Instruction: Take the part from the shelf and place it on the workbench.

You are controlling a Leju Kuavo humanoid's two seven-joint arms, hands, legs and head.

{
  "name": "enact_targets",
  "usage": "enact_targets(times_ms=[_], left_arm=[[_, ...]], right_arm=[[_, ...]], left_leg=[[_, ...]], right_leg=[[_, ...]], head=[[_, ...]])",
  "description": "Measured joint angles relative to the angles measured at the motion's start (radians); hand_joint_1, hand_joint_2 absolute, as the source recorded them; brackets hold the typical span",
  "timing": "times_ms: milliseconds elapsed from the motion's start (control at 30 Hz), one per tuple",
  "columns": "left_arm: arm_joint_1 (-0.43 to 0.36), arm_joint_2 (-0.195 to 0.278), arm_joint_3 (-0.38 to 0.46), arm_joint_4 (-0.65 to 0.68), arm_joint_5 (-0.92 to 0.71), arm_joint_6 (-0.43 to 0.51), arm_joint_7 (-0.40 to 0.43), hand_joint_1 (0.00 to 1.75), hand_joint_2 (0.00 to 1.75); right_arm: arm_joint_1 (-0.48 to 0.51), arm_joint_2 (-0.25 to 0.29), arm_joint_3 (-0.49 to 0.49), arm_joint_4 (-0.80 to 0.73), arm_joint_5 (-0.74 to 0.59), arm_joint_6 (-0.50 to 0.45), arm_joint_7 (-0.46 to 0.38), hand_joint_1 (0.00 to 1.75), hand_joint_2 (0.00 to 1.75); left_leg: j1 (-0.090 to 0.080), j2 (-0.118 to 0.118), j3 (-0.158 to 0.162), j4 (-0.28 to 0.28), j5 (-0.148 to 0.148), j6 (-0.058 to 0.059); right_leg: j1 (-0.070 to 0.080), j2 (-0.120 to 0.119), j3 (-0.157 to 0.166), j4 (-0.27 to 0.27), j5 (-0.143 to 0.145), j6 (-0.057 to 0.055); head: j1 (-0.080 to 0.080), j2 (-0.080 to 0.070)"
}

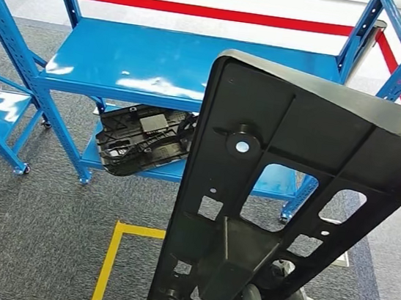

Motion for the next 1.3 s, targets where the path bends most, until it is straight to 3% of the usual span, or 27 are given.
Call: enact_targets(times_ms=[67,133,167,300,367,433,467,500,533,600,667,767,833,933,967,1000,1033,1133,1200,1300], left_arm=[[0.000,0.000,0.000,0.000,0.000,0.000,0.000,0.00,1.75],[-0.001,-0.001,0.000,0.000,0.000,0.000,0.000,0.00,1.75],[0.000,-0.001,0.000,0.000,0.000,-0.001,0.000,0.00,1.75],[-0.002,-0.001,0.000,0.000,0.000,-0.001,0.000,0.00,1.75],[-0.002,-0.001,0.000,0.000,0.000,0.000,0.000,0.00,1.75],[-0.001,-0.001,0.000,0.000,0.000,0.000,0.000,0.00,1.75],[0.000,-0.001,0.000,0.000,0.000,0.000,0.000,0.00,1.75],[0.001,-0.001,0.000,0.000,0.000,0.000,0.000,0.00,1.75],[0.001,-0.001,0.000,0.000,0.000,0.000,0.000,0.00,1.75],[0.001,-0.001,0.000,0.000,0.000,0.000,0.000,0.00,1.75],[0.001,0.000,0.000,0.000,0.000,0.000,0.000,0.00,1.75],[-0.001,0.000,0.000,0.000,0.000,0.000,0.000,0.00,1.75],[-0.002,0.000,0.000,0.000,0.000,0.000,0.000,0.00,1.75],[0.000,0.000,0.000,0.000,0.000,0.000,0.000,0.00,1.75],[0.000,0.000,0.000,0.000,0.000,0.000,0.000,0.00,1.75],[0.000,0.000,0.000,0.000,0.000,0.000,0.000,0.00,1.75],[0.000,0.000,0.000,0.000,0.000,0.000,0.000,0.00,1.75],[-0.001,0.000,0.000,0.000,0.000,0.000,0.000,0.00,1.75],[-0.001,0.000,0.000,0.000,0.000,0.000,0.000,0.00,1.75],[-0.001,0.000,0.000,0.000,0.000,0.000,0.000,0.00,1.75]], right_arm=[[-0.001,0.000,0.000,0.000,0.000,0.000,0.000,1.75,1.75],[-0.001,0.000,0.000,0.001,0.000,0.000,0.000,1.75,1.75],[-0.001,0.000,0.000,0.001,0.000,0.000,0.000,1.75,1.75],[-0.001,0.000,0.000,0.001,0.000,0.000,0.000,1.75,1.75],[-0.001,0.001,0.000,0.001,0.000,0.000,0.000,1.75,1.75],[0.000,0.001,0.000,0.001,0.000,0.000,0.000,1.75,1.75],[0.000,0.001,0.000,0.001,0.000,0.000,0.000,1.75,1.75],[0.000,0.001,0.000,0.001,0.000,0.000,0.000,1.75,1.75],[0.000,0.001,0.000,0.001,0.000,0.000,0.000,1.75,1.75],[-0.001,0.001,0.000,0.001,0.000,0.000,0.000,1.75,1.75],[-0.002,0.001,0.000,0.001,0.000,0.000,0.000,1.75,1.75],[-0.002,0.001,0.000,0.000,0.000,0.000,0.000,1.75,1.75],[-0.003,0.001,0.000,-0.001,0.000,0.000,0.000,1.75,1.75],[-0.002,0.000,0.000,-0.001,0.000,0.000,0.000,1.75,1.75],[-0.001,0.000,0.000,0.000,0.000,0.000,0.000,1.75,1.75],[0.000,0.000,0.000,0.000,0.000,0.000,0.000,1.75,1.75],[0.000,0.000,0.000,0.000,0.000,0.000,0.000,1.75,1.75],[-0.001,0.000,0.000,0.000,0.000,0.000,0.000,1.75,1.75],[-0.001,0.000,0.000,0.001,0.000,0.000,0.000,1.75,1.75],[-0.001,0.000,0.000,0.001,0.000,0.000,0.000,1.75,1.75]], left_leg=[[0.001,0.000,0.004,0.002,-0.004,-0.004],[-0.001,-0.001,0.004,0.007,-0.009,-0.012],[-0.003,-0.002,0.003,0.010,-0.011,-0.016],[-0.004,-0.002,-0.005,0.028,-0.025,-0.028],[0.000,-0.002,-0.038,0.104,-0.075,-0.040],[0.004,-0.002,-0.100,0.240,-0.135,-0.049],[0.005,-0.002,-0.124,0.289,-0.146,-0.051],[0.005,-0.002,-0.131,0.303,-0.136,-0.050],[0.005,-0.003,-0.120,0.274,-0.107,-0.047],[0.001,-0.004,-0.061,0.143,-0.033,-0.032],[-0.005,-0.006,-0.018,0.049,0.000,-0.020],[-0.008,-0.005,-0.011,0.025,-0.002,-0.012],[-0.003,-0.002,-0.006,0.008,0.000,-0.004],[-0.001,0.000,-0.004,0.001,0.002,0.002],[-0.002,0.001,-0.004,0.001,0.001,0.002],[-0.002,0.001,-0.003,0.001,0.001,0.002],[-0.001,0.001,-0.001,0.001,0.000,0.002],[-0.001,0.000,0.002,0.006,-0.007,-0.008],[-0.005,-0.001,0.000,0.012,-0.010,-0.015],[-0.006,-0.001,-0.004,0.020,-0.017,-0.025]], right_leg=[[-0.002,-0.001,0.050,-0.109,0.075,0.004],[-0.001,-0.002,0.105,-0.225,0.121,0.000],[0.000,-0.001,0.116,-0.252,0.125,-0.004],[-0.003,0.001,0.115,-0.265,0.118,-0.027],[-0.006,-0.001,0.115,-0.266,0.119,-0.036],[-0.005,-0.003,0.114,-0.266,0.119,-0.039],[-0.005,-0.004,0.115,-0.266,0.118,-0.039],[-0.004,-0.004,0.116,-0.266,0.118,-0.039],[-0.003,-0.003,0.118,-0.266,0.117,-0.040],[0.000,-0.001,0.123,-0.266,0.115,-0.039],[0.001,0.000,0.124,-0.266,0.113,-0.035],[-0.002,-0.001,0.121,-0.266,0.112,-0.020],[-0.001,0.000,0.110,-0.238,0.086,-0.012],[0.000,0.000,0.038,-0.075,-0.002,-0.007],[0.000,0.000,0.013,-0.022,-0.017,-0.004],[0.000,0.000,0.002,0.001,-0.012,-0.002],[0.000,0.000,0.009,-0.016,0.013,0.001],[0.000,-0.001,0.094,-0.201,0.111,0.001],[0.002,0.000,0.118,-0.258,0.123,-0.007],[-0.001,0.002,0.116,-0.265,0.119,-0.024]], head=[[0.000,0.000],[0.000,0.000],[0.000,0.000],[-0.001,0.000],[-0.001,0.000],[-0.001,0.000],[-0.001,0.000],[-0.001,0.000],[-0.001,0.000],[-0.001,0.000],[-0.001,0.000],[-0.001,0.000],[-0.001,0.000],[0.000,0.000],[0.000,0.000],[0.000,0.000],[0.000,0.000],[0.000,0.000],[-0.001,0.000],[-0.001,0.000]])
